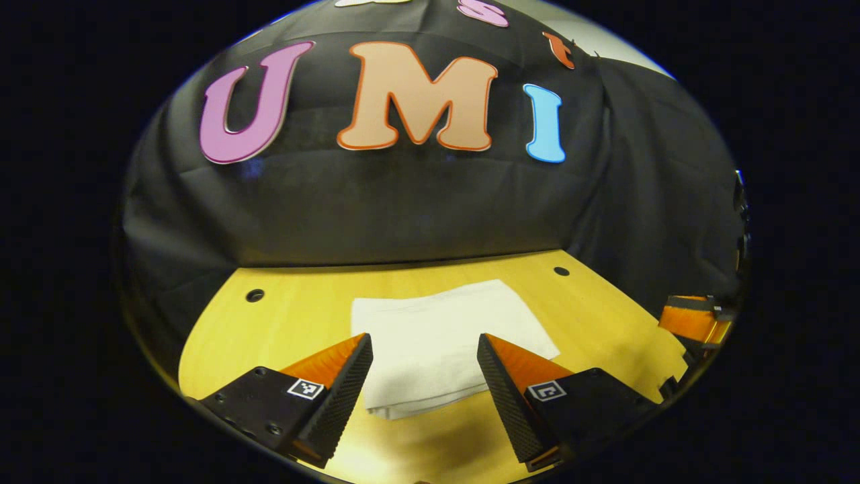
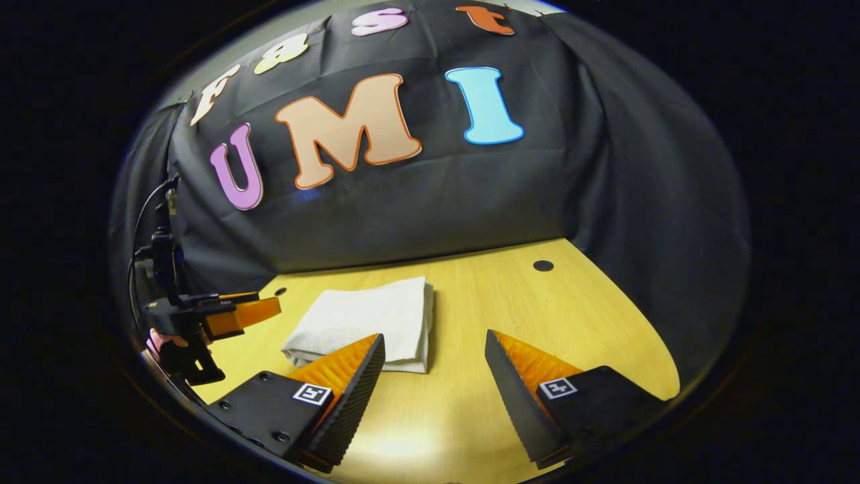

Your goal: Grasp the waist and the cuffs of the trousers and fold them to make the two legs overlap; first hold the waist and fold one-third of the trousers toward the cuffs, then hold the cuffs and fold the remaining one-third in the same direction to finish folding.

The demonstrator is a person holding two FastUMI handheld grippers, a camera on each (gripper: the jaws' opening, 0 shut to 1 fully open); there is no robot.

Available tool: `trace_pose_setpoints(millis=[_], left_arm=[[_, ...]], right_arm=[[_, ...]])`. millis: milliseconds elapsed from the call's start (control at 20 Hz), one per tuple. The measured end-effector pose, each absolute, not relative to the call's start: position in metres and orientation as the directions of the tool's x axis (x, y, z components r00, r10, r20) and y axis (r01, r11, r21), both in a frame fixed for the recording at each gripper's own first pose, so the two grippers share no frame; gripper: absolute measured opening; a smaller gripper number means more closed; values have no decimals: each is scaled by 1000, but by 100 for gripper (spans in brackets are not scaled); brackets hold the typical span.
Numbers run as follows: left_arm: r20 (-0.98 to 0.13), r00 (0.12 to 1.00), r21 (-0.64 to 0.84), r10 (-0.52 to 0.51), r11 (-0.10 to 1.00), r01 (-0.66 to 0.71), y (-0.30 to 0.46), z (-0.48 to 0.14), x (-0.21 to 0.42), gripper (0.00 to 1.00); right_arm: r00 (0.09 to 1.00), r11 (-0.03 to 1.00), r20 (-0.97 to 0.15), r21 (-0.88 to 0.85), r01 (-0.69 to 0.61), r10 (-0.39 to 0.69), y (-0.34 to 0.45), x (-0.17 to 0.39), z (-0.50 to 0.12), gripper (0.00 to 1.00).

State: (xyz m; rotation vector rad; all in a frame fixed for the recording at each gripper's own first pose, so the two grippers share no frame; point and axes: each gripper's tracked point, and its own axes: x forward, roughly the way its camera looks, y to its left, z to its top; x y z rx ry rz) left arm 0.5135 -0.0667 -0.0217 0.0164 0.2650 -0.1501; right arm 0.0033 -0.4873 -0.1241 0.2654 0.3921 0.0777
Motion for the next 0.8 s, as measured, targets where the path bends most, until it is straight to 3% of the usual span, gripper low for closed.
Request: trace_pose_setpoints(millis=[300, 800], left_arm=[[-308, 951, 20, -17, 1000, 24, 9, -39, 459, 94], [-332, 943, -42, -25, 999, 12, 35, -56, 425, 94]], right_arm=[[941, 956, -316, 292, -23, 119, -465, -6, -102, 96], [944, 965, -318, 263, 3, 84, -448, -22, -92, 97]])
